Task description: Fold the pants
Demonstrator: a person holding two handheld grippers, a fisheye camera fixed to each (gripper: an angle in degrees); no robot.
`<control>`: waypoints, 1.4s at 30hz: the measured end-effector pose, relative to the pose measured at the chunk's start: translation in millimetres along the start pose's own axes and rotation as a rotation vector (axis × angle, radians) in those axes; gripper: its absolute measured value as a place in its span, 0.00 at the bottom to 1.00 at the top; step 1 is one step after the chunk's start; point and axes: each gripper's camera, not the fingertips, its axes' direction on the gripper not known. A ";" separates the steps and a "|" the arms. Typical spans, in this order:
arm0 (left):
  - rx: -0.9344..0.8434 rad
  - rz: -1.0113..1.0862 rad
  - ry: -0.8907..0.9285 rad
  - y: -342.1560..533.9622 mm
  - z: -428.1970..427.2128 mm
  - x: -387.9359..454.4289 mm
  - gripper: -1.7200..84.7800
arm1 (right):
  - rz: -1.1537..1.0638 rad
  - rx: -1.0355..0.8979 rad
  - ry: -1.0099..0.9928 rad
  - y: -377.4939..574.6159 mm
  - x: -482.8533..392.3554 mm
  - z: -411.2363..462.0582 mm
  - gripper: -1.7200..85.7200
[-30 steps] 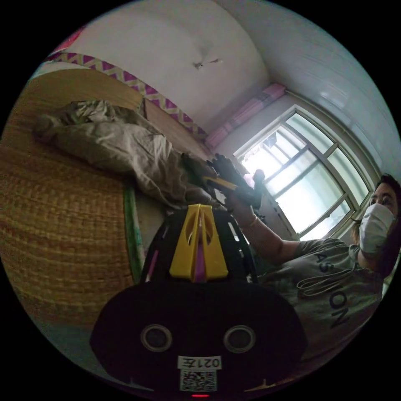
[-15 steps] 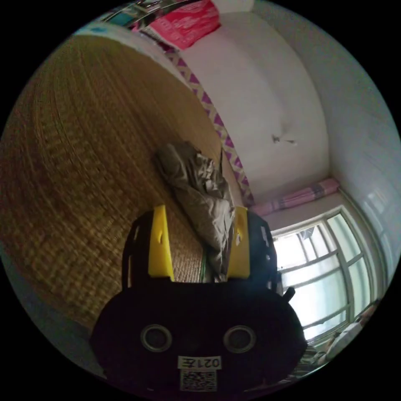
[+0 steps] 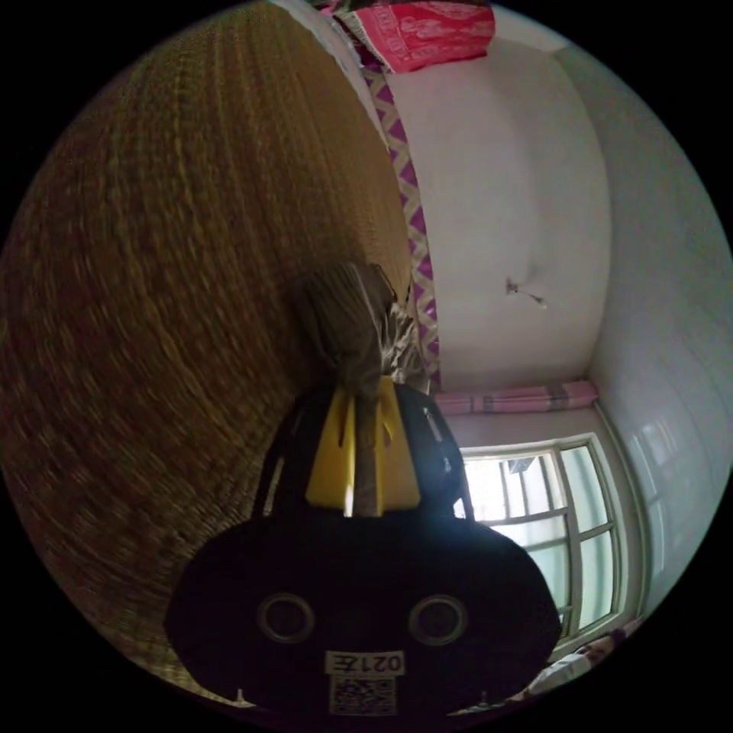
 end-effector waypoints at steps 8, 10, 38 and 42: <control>0.025 0.568 -0.240 120.8 46.3 221.7 0.01 | 0.141 0.011 -0.030 13.6 75.2 -24.3 0.06; -0.004 0.780 -0.266 192.9 88.2 292.5 0.01 | 0.165 0.023 -0.073 13.8 92.6 -32.6 0.03; -0.738 1.369 -0.421 620.5 535.7 249.9 0.09 | 0.136 0.194 -0.218 -56.3 163.5 -125.3 0.03; -0.756 1.229 -0.300 590.7 521.0 244.7 0.07 | 0.054 0.208 -0.193 -117.9 156.4 -114.4 0.10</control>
